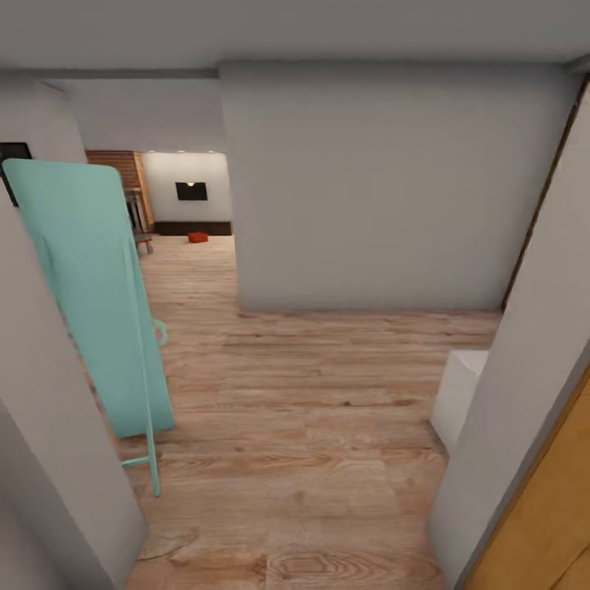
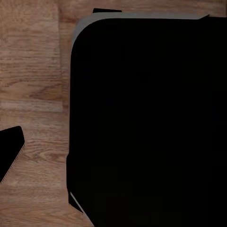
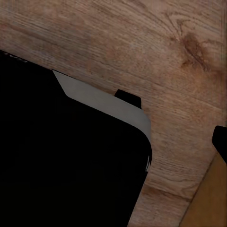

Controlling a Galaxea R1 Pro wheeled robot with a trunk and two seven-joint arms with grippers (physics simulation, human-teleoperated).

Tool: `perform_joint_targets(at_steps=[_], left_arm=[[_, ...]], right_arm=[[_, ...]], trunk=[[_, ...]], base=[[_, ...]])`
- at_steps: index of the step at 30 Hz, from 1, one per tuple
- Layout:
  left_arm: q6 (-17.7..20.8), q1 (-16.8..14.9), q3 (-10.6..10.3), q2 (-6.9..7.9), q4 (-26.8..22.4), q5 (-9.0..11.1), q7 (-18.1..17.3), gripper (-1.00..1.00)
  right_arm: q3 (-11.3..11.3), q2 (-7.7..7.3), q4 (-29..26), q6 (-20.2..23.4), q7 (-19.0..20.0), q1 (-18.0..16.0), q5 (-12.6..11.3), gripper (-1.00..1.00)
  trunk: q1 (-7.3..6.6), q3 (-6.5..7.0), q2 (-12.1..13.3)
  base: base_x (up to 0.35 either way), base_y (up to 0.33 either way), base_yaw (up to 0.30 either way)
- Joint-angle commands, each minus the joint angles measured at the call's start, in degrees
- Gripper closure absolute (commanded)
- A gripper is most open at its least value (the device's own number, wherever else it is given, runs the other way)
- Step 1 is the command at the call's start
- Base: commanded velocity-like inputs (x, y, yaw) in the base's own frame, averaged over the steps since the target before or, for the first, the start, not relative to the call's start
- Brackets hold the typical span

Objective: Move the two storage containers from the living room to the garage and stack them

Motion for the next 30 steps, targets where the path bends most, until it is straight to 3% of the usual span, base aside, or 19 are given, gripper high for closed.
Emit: perform_joint_targets(at_steps=[1, 30], left_arm=[[-0.14, 0.00, 0.18, 0.00, 0.01, 0.26, -0.03, -1.00], [-0.14, -0.03, 0.18, 0.00, 0.01, 0.26, -0.03, -1.00]], right_arm=[[0.49, 0.05, 0.18, -0.33, -0.08, -0.06, -0.55, -1.00], [0.56, 0.01, 0.18, -0.33, -0.08, -0.06, -0.46, -1.00]], trunk=[[0.03, -0.05, -0.02], [0.03, -0.05, -0.02]], base=[[0.322, 0.000, 0.000], [0.322, 0.000, 0.000]])
